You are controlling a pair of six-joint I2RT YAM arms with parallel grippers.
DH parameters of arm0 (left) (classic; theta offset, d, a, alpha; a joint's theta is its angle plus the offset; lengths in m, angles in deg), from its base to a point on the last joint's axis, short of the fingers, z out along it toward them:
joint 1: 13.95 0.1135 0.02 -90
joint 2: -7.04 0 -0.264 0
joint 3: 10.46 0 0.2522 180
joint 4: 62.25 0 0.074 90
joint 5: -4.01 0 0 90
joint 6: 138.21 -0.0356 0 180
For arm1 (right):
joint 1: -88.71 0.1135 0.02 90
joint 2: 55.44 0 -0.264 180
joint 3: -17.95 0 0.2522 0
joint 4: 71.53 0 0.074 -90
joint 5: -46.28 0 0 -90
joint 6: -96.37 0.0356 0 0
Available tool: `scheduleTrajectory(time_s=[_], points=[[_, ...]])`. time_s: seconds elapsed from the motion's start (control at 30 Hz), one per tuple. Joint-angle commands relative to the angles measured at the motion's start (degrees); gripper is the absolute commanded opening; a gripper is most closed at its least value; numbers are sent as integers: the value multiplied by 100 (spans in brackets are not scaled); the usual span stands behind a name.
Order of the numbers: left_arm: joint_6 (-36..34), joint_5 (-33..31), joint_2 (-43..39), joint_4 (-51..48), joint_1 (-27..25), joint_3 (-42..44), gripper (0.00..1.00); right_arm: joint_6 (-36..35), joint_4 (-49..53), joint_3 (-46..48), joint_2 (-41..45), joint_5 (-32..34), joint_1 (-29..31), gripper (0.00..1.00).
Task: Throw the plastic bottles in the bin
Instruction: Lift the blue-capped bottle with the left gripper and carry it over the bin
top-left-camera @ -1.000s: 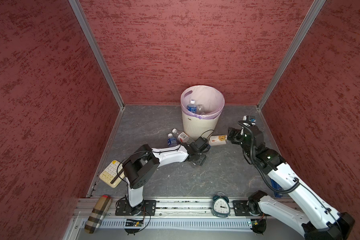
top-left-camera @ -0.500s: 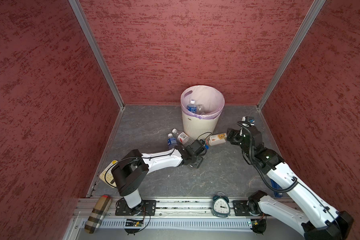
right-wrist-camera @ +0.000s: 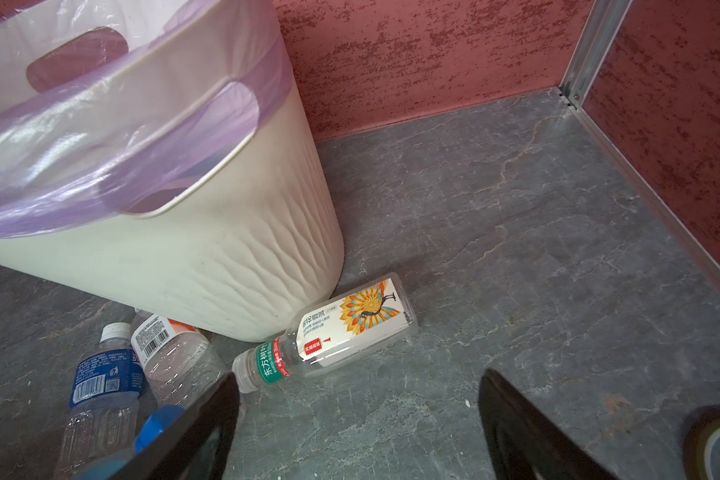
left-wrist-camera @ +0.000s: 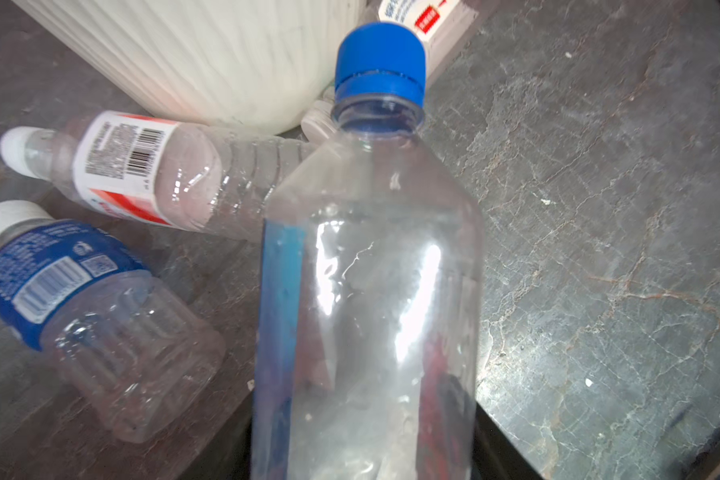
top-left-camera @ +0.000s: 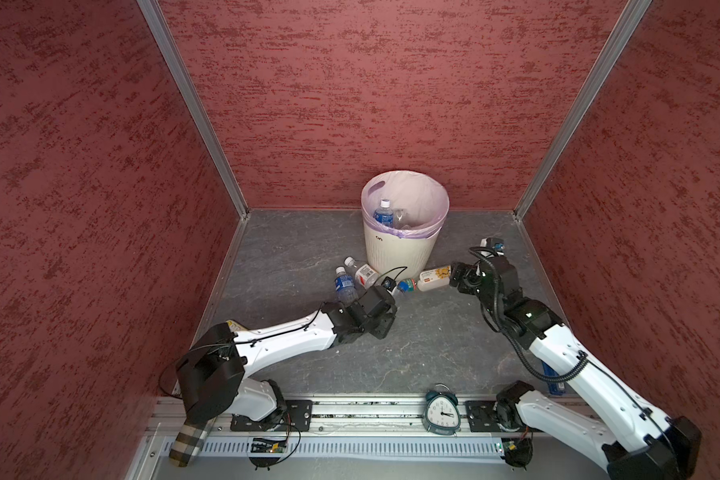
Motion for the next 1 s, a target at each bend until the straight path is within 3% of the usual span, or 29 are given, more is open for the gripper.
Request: scheduleTrajectory(time_s=[0.0, 0.57, 0.77, 0.97], points=[[107, -340, -451, 250, -46, 182, 62, 152, -189, 117, -53, -78, -47, 91], [603, -1221, -3451, -355, -162, 681, 60, 696, -873, 460, -524, -771, -46, 91], [769, -1331, -4025, -682, -160, 575, 60, 715, -1021, 427, -658, -839, -46, 91], [587, -1367, -4059, -760, -147, 226, 60, 725, -1102, 472, -698, -886, -46, 91]])
